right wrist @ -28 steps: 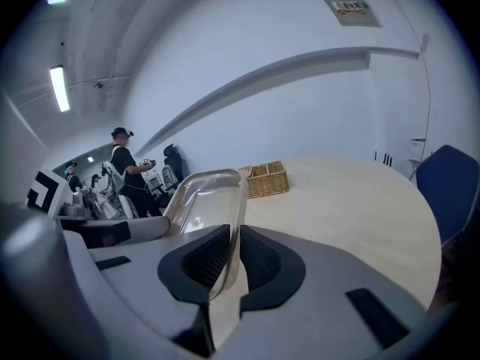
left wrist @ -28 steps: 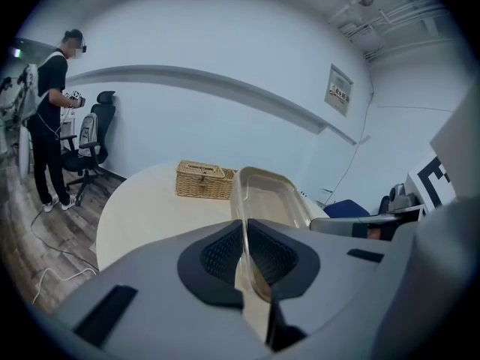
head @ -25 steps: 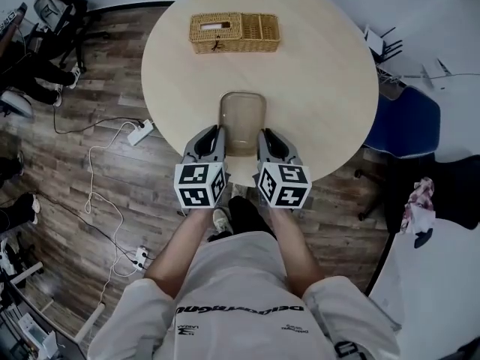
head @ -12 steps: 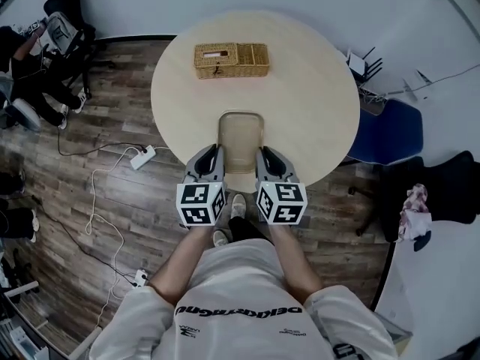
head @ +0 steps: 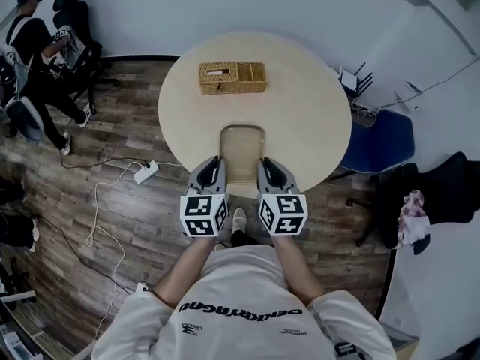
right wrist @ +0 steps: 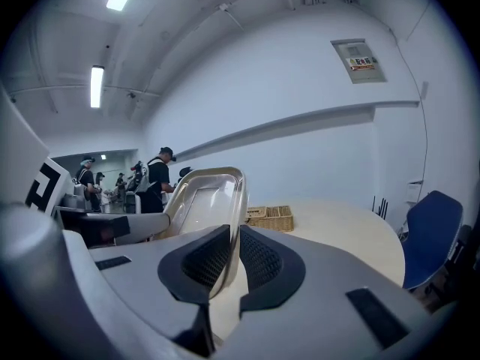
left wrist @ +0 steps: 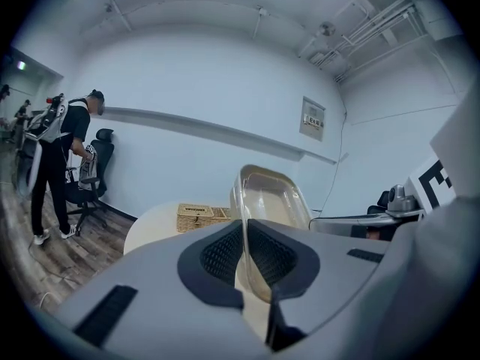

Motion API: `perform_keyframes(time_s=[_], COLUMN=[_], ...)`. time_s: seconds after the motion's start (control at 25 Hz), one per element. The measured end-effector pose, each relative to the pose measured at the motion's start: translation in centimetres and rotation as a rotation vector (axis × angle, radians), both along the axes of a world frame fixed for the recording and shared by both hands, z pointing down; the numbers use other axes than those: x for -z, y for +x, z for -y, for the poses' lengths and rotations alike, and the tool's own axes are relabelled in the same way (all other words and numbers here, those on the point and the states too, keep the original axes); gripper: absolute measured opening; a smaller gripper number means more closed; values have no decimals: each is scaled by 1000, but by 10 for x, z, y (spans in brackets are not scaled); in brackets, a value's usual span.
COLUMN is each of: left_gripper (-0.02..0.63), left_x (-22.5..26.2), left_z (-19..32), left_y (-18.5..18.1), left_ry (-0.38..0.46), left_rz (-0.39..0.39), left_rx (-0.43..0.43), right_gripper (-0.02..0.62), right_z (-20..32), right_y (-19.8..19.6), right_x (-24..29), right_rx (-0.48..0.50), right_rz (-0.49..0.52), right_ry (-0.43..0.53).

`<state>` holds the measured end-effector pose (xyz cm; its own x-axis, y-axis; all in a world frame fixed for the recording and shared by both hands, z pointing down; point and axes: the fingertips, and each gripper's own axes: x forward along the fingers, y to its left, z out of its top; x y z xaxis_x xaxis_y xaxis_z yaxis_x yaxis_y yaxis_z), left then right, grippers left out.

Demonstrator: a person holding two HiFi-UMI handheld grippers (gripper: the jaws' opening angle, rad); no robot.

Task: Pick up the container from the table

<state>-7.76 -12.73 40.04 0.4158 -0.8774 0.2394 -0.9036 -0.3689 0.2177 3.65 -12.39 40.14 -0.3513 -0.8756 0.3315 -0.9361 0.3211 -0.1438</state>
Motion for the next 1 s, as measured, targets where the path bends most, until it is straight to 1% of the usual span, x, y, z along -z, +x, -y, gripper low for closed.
perform_keyframes(time_s=[0.24, 0.4, 0.52, 0.68, 1.0], left_gripper=[35, 35, 35, 35, 35], left_x=[24, 37, 44, 49, 56], left_z=[-15, -20, -21, -24, -27], left_y=[-2, -3, -5, -2, 0], left_ry=[68, 106, 115, 133, 164], left_rz=[22, 29, 16, 6, 18], left_rx=[11, 18, 21, 17, 15], right_gripper=[70, 69, 69, 69, 69], right_z=[-14, -17, -18, -21, -24], right_y=[-1, -2, -3, 0, 2], right_x=[22, 34, 42, 49, 55], right_rx=[-11, -9, -7, -11, -21], right_rz=[8, 29, 42, 36, 25], right_ry=[66, 86, 98, 117, 144])
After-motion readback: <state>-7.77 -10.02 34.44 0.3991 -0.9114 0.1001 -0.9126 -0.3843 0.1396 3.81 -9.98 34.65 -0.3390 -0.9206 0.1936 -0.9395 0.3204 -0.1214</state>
